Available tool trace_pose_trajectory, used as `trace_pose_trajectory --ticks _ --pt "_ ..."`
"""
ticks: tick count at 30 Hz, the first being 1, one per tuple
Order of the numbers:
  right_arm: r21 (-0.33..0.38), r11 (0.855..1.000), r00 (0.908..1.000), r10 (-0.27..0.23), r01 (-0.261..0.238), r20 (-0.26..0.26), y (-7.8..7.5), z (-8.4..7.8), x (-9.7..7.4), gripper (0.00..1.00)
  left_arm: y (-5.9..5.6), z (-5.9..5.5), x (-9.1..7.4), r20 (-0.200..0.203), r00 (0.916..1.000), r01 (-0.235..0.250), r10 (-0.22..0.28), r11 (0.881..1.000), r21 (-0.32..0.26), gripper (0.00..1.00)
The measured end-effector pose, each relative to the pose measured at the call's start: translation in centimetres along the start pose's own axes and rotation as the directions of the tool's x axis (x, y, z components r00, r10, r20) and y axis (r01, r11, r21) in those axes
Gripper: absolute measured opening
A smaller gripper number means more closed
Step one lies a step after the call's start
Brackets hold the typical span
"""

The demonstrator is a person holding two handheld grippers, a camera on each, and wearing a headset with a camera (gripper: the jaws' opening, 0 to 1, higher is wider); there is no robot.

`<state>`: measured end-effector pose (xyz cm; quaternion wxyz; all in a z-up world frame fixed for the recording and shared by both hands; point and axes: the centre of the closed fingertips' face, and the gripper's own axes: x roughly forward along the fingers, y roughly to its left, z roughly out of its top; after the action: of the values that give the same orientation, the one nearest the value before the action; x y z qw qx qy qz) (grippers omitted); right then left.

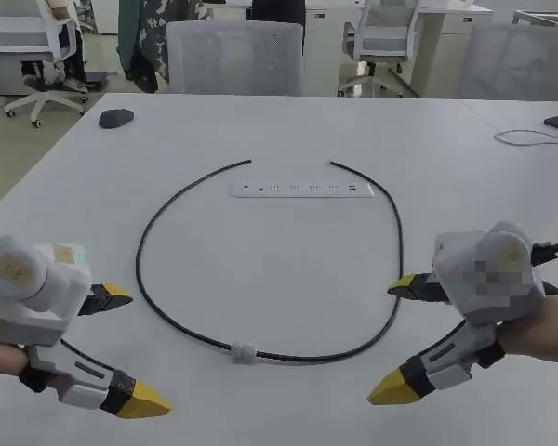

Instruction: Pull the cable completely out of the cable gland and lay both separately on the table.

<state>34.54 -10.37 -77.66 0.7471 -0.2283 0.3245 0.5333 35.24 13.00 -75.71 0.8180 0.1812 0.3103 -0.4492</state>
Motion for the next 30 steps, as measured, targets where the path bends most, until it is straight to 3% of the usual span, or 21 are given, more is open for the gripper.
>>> trace_pose_trajectory --ticks 6,21,30 --pt "0.006 1.0 1.0 0.002 -0.002 -0.002 0.0 -0.2 0.0 0.99 0.0 0.5 0.1 0.017 0.9998 0.006 -0.005 1.0 -0.018 1.0" --pt "0.014 1.0 0.9998 0.017 -0.017 0.008 0.3 0.1 0.4 0.97 0.0 0.3 0.7 0.005 1.0 0.003 -0.003 1.0 -0.013 1.0" --pt "0.016 1.0 0.9973 0.023 -0.025 0.07 0.7 2.7 1.0 0.88 -1.0 0.3 1.2 -0.002 0.9995 0.033 -0.033 0.999 -0.018 1.0"
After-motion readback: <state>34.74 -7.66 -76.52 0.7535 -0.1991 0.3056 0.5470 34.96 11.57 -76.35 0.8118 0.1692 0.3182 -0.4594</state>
